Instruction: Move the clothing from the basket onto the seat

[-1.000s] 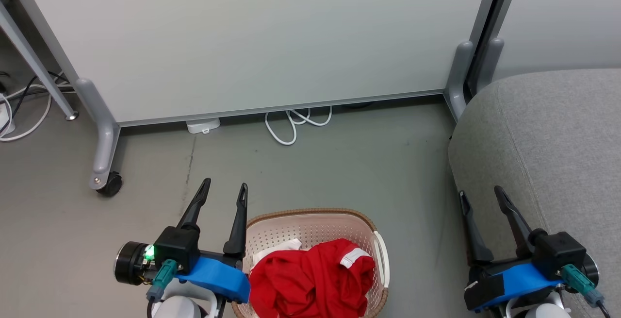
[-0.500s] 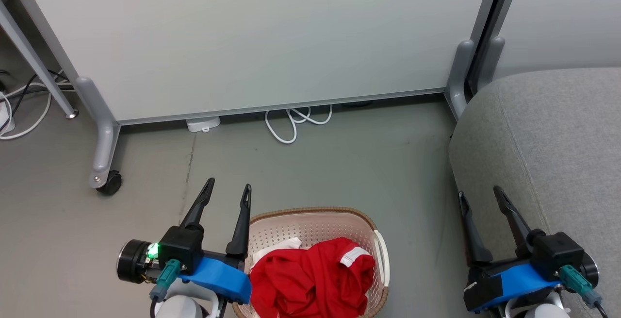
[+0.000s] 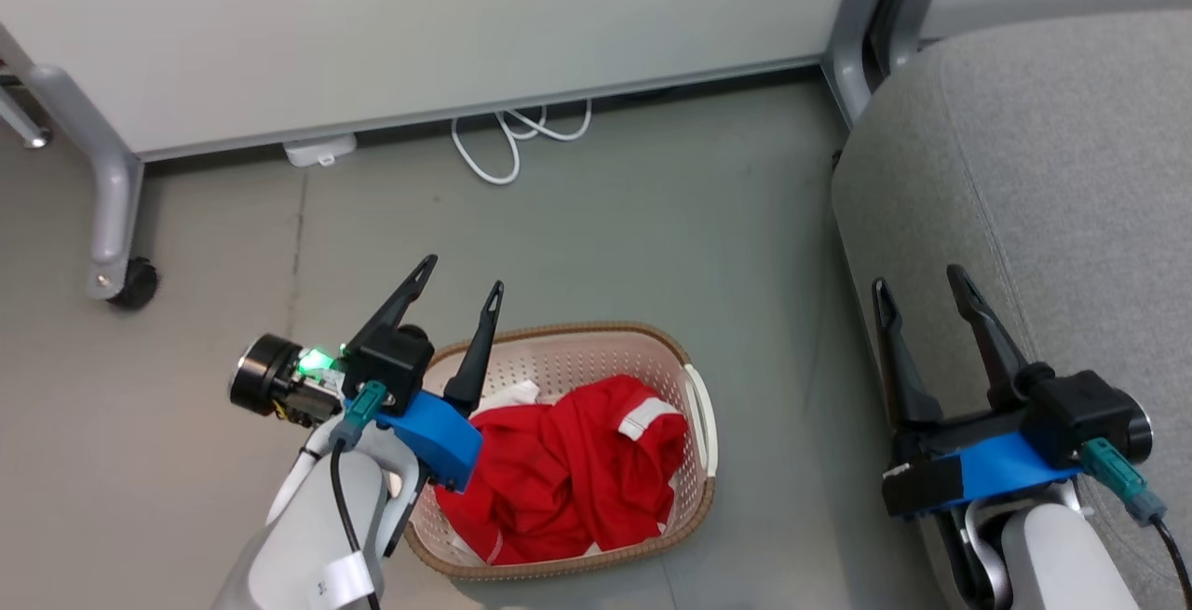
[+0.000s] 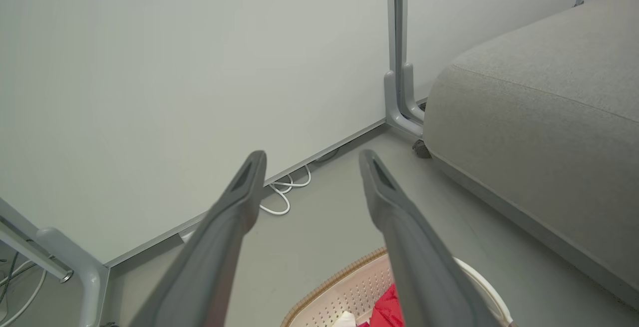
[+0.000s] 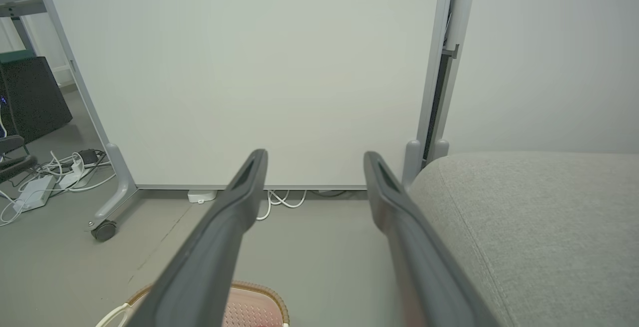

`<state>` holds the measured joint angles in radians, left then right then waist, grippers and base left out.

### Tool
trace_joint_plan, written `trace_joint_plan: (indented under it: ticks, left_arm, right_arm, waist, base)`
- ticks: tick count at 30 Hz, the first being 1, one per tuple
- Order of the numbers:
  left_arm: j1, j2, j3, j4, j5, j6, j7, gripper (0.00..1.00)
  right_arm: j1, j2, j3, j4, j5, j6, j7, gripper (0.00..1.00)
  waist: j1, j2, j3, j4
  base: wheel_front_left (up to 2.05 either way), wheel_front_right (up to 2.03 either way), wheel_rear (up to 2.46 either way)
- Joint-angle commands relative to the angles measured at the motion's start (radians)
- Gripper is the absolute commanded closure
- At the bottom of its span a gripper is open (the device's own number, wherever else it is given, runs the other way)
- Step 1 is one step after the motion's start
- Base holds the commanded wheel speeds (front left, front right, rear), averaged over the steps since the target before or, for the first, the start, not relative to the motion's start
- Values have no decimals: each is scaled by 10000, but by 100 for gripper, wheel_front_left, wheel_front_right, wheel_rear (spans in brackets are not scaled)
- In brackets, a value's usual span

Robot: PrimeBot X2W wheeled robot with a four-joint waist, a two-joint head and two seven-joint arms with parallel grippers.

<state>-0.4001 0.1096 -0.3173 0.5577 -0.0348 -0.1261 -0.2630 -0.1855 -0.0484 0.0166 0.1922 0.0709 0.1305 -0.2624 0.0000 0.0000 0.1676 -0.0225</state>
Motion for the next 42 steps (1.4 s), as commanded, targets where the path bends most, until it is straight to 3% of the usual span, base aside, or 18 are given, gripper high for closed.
trace_joint_plan:
  ticks: [1,11,23,36,42]
  left_arm:
    - [-547,194,-253,417,101,-34,-28,0]
    - [-2949,1068,-2615,3125,0,-41,-28,0]
    - [-5163,1186,-5580,6077,-296,-43,403,0]
    - [-6634,1558,-8323,7084,-679,-44,1895,0]
    - [-7089,1783,-8966,7188,-915,-42,2440,0]
  right_arm:
    - [-340,-33,45,-85,-92,4,-38,0]
    - [-1570,-26,209,-484,67,3,-37,0]
    - [-2736,-26,419,-899,76,3,-37,0]
    - [-3382,-25,388,-1493,100,3,-37,0]
    - [-3479,-26,384,-1735,183,3,-37,0]
  waist:
    - [0,0,966,-537]
    - [0,0,3214,-1470]
    - [0,0,5469,-1855]
    - [0,0,7520,-2216]
    - [0,0,8133,-2354]
  base:
    - [0,0,0]
    - [0,0,0]
    - [0,0,0]
    - [0,0,0]
    - [0,0,0]
